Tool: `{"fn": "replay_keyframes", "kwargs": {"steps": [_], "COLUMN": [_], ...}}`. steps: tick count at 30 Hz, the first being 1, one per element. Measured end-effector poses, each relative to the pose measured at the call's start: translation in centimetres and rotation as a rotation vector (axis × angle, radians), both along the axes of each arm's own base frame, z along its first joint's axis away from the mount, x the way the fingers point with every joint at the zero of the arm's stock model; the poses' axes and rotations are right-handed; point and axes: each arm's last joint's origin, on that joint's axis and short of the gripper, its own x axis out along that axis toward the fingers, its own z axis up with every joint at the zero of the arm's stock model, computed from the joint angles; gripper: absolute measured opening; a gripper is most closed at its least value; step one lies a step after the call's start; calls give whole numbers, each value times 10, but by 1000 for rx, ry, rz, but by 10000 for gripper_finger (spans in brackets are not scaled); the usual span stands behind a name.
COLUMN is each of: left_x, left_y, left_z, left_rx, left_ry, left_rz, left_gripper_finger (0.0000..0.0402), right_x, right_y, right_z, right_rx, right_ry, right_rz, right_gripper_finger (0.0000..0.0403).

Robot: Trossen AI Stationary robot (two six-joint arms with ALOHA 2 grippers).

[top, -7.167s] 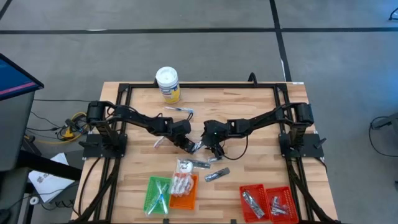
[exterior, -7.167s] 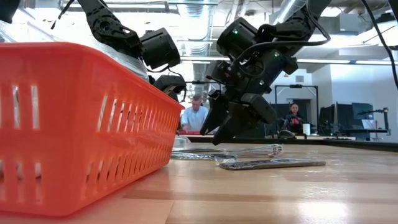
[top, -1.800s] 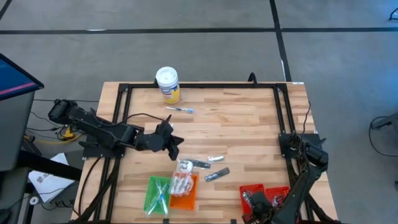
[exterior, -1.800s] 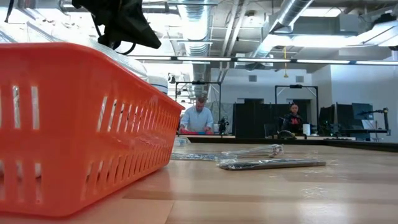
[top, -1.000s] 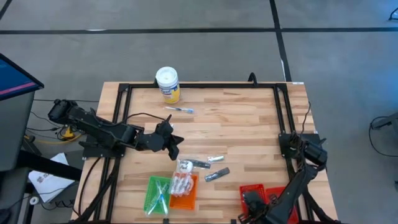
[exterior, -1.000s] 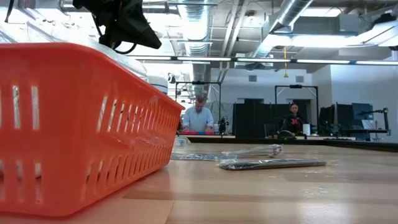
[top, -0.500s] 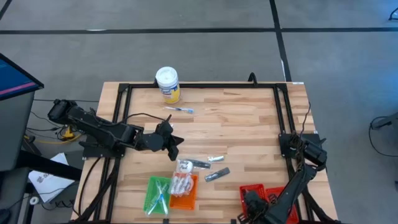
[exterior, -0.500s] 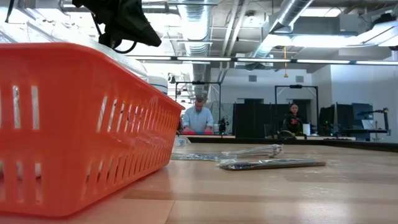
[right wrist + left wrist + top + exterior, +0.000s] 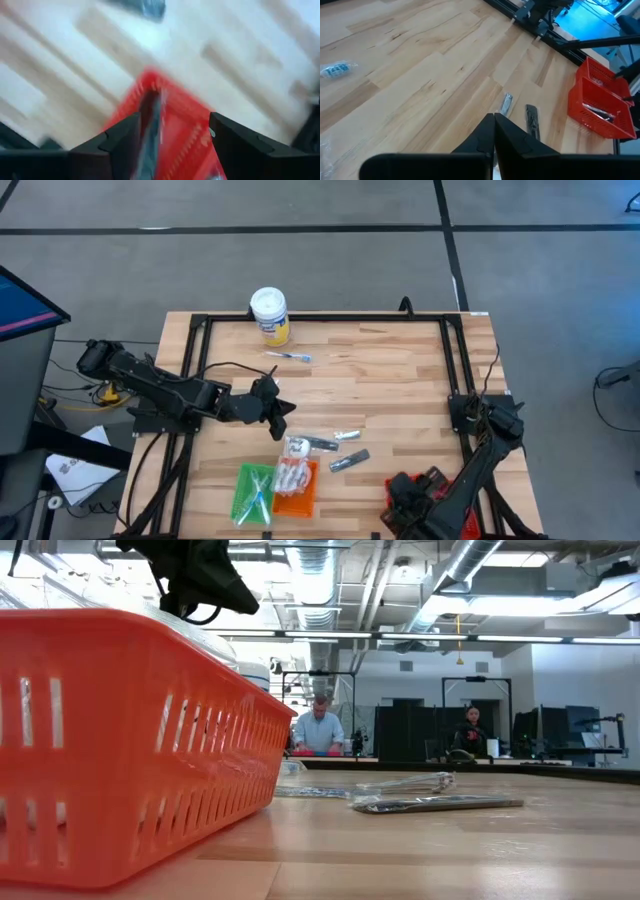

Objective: Pick & Place Travel size toiletries
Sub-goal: Put the silver nail cutter into the right red basket

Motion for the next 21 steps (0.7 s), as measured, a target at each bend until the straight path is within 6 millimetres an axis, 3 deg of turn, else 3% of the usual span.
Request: {"fn": "replay_keyframes", "kwargs": {"steps": [5,21], "left_x": [0,1], "left_y": [0,-2], "left_z": [0,1], "left_rx": [3,-102], "left_ry": [2,-26], "left_rz": [-18,-17], "left_gripper_finger": [0,0], "right_x": [14,29], "right_y": [-11,-32], "right_z": [4,-2], "right_rx": [-62,-180], "right_ry": [-77,-211], "right_rz": [14,134], "right_gripper_finger": [214,181]}}
